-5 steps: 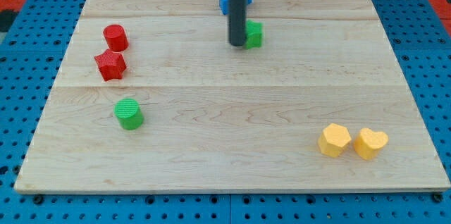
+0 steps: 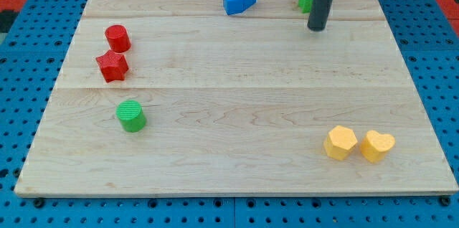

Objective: Drag the green circle into the bottom side of the green star

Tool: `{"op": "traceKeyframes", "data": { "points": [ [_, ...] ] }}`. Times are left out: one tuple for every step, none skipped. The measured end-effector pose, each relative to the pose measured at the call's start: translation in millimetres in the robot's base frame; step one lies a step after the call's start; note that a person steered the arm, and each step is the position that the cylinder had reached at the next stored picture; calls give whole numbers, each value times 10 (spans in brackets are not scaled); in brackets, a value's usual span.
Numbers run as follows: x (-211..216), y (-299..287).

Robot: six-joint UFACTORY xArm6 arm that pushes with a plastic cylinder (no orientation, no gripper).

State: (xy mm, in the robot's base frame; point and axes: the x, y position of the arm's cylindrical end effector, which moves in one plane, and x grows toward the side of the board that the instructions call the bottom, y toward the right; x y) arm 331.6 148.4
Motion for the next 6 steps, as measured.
{"op": "traceKeyframes", "data": {
  "points": [
    [395,-311],
    [716,-691],
    [740,-1254],
    [696,-1809],
    [1119,-2291],
    [1653,-2429]
  ]
}}
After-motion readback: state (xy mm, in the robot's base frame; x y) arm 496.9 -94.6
